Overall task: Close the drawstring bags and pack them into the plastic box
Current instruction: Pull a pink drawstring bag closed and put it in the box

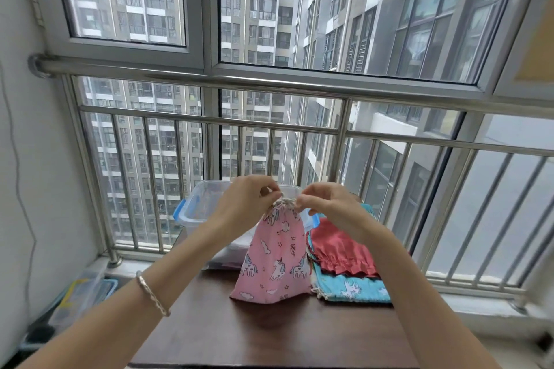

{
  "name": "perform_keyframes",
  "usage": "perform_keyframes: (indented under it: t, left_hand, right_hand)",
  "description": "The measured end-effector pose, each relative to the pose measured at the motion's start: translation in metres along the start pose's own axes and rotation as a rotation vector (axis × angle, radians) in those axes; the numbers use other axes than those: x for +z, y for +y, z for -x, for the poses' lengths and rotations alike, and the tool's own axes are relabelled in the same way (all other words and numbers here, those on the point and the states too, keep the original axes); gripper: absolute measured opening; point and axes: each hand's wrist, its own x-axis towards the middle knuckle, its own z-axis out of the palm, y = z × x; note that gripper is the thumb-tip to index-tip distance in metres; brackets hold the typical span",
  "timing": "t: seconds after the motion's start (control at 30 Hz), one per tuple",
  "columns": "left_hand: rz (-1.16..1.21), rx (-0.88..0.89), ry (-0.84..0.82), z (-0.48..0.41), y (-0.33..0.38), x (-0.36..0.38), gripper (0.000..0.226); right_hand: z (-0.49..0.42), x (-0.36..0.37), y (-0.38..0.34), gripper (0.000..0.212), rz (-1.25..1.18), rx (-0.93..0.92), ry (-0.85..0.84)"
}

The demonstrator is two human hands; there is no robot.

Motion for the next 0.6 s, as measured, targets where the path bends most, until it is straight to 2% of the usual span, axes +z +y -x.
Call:
perform_keyframes:
  t: [0.07,0.17,0.3,0.47,0.6]
  left_hand:
    - [0.169,-0.058,-0.009,0.003,0.0,0.003,0.005]
    - [0.412,-0.122,-0.033,0.005,0.0,0.006,0.006]
    - [0.528,-0.155,-0.061,0.01,0.003,0.01,0.006]
    - [0.558,-0.136,-0.063,0.015,0.002,0.013,0.002]
    - [0.47,-0.073,0.011,0.018,0.004,0.018,0.007]
  right_hand:
    - [-0.003,0.001,-0.001,0.025,-0.031,0.056,0.021]
    - [-0.006,0.003,-0.004,0.038,0.119,0.176,0.016]
    - [-0.01,0.008,-0.012,0.049,0.334,0.302,-0.047]
    - [-0.008,0.003,-0.02,0.026,0.198,0.295,-0.151]
    - [-0.007,-0.004,-0.025,0.02,0.088,0.364,-0.268]
